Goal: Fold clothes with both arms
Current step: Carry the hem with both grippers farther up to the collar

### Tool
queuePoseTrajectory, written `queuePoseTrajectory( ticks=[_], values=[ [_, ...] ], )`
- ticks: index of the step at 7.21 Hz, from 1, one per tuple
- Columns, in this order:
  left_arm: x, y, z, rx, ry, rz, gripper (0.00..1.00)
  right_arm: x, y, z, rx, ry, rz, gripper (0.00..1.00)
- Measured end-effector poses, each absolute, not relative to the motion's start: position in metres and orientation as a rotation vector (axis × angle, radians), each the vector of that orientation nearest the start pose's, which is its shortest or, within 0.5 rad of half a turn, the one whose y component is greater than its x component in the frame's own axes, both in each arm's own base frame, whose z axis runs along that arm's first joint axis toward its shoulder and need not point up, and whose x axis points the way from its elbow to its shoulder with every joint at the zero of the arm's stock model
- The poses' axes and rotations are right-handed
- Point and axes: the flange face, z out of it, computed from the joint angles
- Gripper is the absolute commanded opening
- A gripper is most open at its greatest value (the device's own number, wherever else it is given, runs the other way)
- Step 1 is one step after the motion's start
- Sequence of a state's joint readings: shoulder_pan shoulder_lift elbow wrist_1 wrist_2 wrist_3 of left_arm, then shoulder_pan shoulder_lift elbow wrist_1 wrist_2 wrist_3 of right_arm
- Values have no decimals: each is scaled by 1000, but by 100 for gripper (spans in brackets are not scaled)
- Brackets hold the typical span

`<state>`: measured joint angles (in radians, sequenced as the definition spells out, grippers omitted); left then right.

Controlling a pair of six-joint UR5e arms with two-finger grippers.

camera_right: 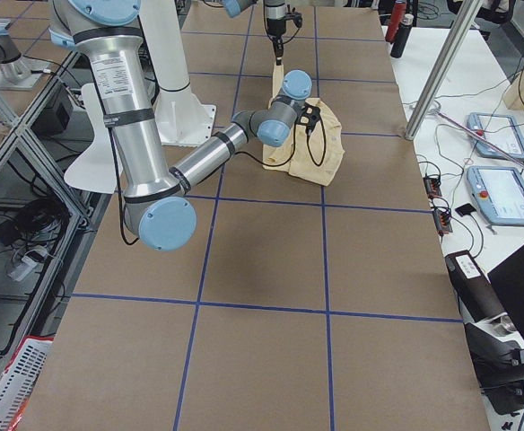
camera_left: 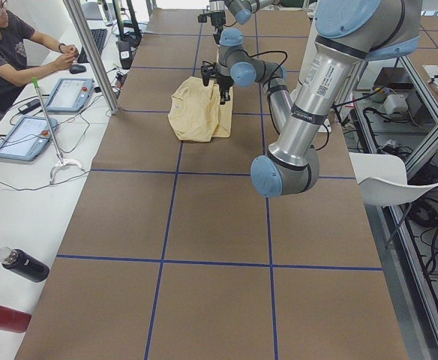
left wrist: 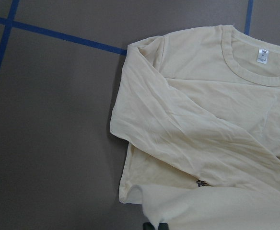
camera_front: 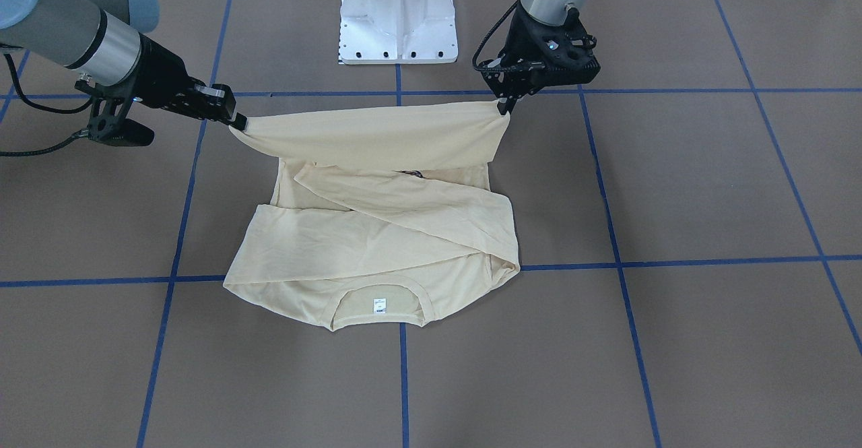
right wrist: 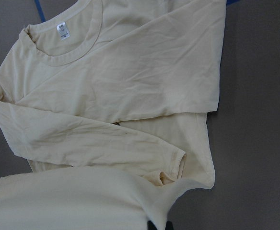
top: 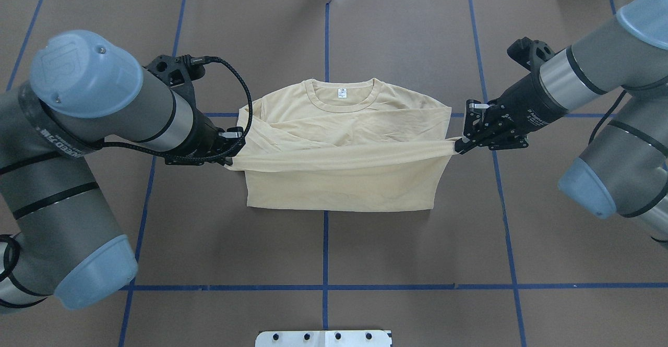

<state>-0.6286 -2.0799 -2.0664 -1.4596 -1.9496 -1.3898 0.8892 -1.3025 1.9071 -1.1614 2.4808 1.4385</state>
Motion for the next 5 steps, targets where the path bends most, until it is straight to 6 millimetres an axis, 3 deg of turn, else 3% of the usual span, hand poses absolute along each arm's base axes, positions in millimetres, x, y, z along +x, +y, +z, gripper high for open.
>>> queuePoseTrajectory(
  ticks=[2, 5],
  values=[
    [402, -416, 193, 33, 960, -245, 0, -306, -468, 299, -252, -1203, 215, 0],
    [403, -425, 193, 60, 979, -252, 0, -320, -493, 298, -232, -1189, 231, 0]
  ],
)
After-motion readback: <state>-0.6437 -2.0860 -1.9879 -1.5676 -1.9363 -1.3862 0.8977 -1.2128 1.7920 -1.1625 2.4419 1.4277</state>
